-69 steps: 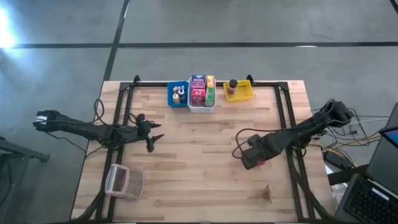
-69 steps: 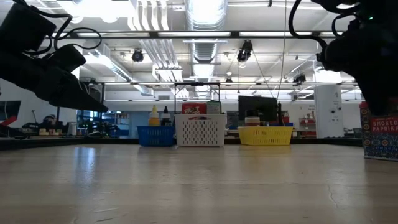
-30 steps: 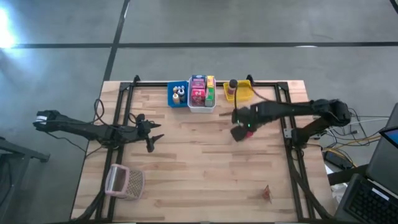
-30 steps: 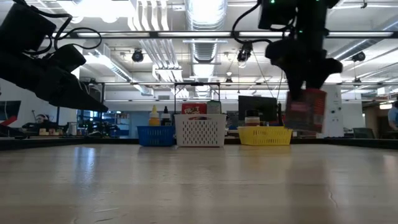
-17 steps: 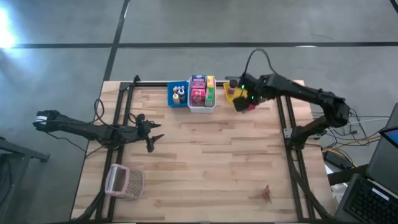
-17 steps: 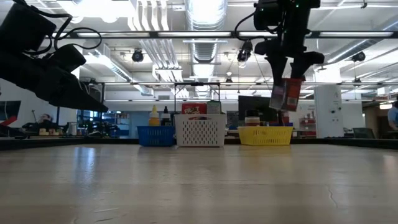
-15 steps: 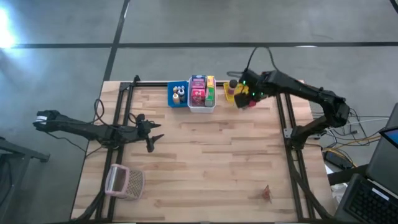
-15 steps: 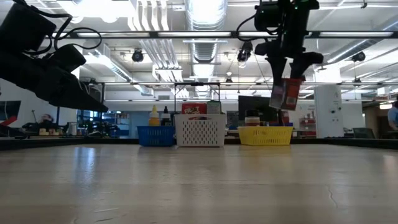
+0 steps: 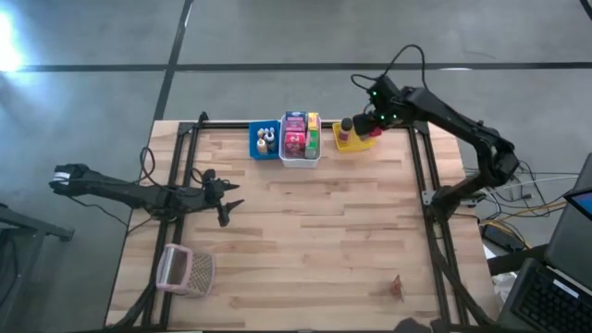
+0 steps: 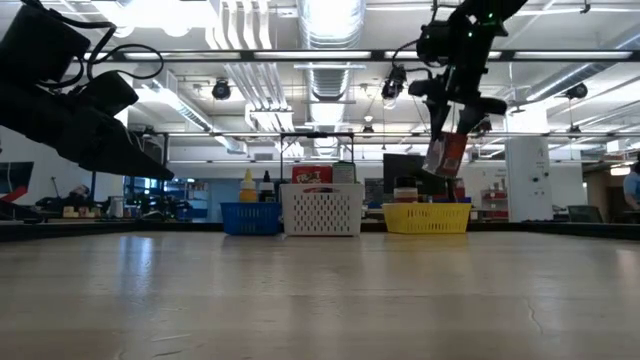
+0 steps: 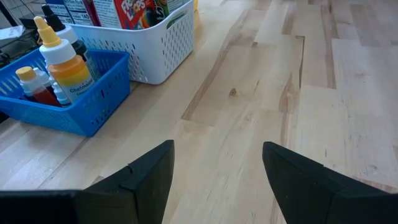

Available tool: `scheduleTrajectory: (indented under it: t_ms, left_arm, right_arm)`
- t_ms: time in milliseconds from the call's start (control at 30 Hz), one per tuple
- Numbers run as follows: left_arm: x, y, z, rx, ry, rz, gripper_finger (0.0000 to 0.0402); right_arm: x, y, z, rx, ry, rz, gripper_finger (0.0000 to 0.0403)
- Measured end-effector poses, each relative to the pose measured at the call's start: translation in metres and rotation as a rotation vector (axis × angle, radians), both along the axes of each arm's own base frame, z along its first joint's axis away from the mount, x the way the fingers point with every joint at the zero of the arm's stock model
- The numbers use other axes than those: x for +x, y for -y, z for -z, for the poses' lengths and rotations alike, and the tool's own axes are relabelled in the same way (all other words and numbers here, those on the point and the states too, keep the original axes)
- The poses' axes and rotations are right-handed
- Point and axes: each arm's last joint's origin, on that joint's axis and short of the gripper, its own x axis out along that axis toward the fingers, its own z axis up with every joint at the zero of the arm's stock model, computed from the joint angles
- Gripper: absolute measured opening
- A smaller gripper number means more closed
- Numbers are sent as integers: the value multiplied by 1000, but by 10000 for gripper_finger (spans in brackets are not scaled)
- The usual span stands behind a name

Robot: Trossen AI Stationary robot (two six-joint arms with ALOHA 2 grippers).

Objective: Pick & Place Kitchen Items
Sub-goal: Put the red spice can into the yellow bin, then put the orange spice bag into the yellow bin

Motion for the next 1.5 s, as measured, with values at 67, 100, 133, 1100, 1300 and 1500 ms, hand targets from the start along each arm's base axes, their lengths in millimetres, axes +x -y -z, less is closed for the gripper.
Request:
scheduleTrajectory:
  t_ms: [67, 100, 133, 1100, 1300, 1500]
  left_arm:
    - [0, 0, 0, 0, 0, 0, 250]
    - [0, 0, 0, 0, 0, 0, 250]
    - [0, 0, 0, 0, 0, 0, 250]
    - [0, 0, 0, 0, 0, 0, 250]
    - [0, 0, 0, 0, 0, 0, 250]
    - [0, 0, 0, 0, 0, 0, 250]
  right_arm:
    - [-1, 8, 6, 12, -27, 0, 226]
    - [0, 13, 9, 17, -37, 2, 226]
    - [1, 18, 10, 16, -45, -2, 226]
    - [24, 81, 65, 204, -212, -17, 219]
    - [26, 84, 70, 200, -220, -29, 192]
    - [22, 79, 51, 150, -189, -37, 175]
